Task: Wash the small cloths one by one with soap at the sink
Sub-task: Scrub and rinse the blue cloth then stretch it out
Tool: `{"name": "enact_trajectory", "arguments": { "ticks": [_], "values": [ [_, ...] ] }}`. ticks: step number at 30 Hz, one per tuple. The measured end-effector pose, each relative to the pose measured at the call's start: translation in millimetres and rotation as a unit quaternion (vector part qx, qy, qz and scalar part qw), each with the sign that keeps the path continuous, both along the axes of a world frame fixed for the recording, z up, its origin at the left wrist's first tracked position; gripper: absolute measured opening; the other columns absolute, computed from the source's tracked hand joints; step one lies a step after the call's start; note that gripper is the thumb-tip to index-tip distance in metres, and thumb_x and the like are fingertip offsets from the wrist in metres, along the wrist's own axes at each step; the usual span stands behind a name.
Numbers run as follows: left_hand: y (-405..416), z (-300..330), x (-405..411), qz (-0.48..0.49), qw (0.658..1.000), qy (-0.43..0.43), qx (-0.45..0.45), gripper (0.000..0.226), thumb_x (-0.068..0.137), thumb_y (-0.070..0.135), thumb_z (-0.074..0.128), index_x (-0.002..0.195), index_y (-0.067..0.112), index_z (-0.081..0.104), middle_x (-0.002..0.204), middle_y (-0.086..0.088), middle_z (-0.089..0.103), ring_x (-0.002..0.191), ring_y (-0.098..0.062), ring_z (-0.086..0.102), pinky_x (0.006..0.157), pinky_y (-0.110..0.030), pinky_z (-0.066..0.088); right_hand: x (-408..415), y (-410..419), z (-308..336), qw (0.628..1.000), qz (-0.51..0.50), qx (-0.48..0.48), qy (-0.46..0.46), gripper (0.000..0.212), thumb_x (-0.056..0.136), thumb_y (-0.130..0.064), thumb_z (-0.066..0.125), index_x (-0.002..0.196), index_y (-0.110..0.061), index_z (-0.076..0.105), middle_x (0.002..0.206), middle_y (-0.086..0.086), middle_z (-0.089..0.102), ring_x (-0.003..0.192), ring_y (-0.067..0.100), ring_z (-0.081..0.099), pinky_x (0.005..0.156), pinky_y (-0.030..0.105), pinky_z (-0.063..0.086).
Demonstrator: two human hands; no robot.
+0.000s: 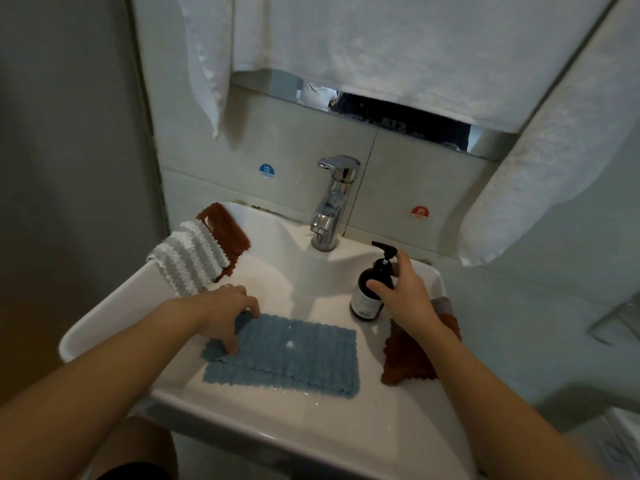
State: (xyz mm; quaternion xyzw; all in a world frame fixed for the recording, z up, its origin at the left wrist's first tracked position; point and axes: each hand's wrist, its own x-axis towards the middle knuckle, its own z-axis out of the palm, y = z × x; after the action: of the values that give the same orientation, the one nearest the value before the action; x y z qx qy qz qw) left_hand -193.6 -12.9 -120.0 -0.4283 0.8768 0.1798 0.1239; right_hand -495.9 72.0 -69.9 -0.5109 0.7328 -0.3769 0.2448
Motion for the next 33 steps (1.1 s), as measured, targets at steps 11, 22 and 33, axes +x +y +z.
{"name": "enact_trajectory", "arguments": {
  "ticks": [11,22,33],
  "values": [
    [4,-6,-2,0.047,0.998,-0.008,-0.029,0.085,0.063,0.05,0.084,0.134,0.034,0.04,0.126,0.004,0.04,0.117,-0.018,0.038,0.1,-0.039,0.043,43,42,-13,0.966,0.091,-0.009,0.242,0.018,0.09,-0.03,0.067,0.099,-0.024,0.052,0.103,-0.008,0.053,0.092,0.011,0.055,0.076,0.022,0.047],
    [24,-2,-13,0.014,0.997,-0.005,0.074,0.027,0.093,0.027,0.062,0.117,0.018,0.054,0.123,-0.005,0.058,0.102,-0.02,0.052,0.085,-0.031,0.04,74,39,-61,0.854,0.234,0.228,0.405,0.021,0.098,-0.016,0.045,0.118,-0.013,0.043,0.127,0.013,0.045,0.114,0.028,0.043,0.094,0.038,0.042],
    [38,40,-65,0.281,0.789,0.51,0.198,0.04,0.104,0.037,0.037,0.077,0.017,0.06,0.081,-0.002,0.065,0.078,-0.014,0.06,0.075,-0.03,0.045,102,18,-21,0.967,0.102,-0.037,-0.232,0.021,0.103,-0.024,0.046,0.099,-0.012,0.062,0.095,0.008,0.068,0.085,0.016,0.066,0.074,0.027,0.056]
  ]
}}
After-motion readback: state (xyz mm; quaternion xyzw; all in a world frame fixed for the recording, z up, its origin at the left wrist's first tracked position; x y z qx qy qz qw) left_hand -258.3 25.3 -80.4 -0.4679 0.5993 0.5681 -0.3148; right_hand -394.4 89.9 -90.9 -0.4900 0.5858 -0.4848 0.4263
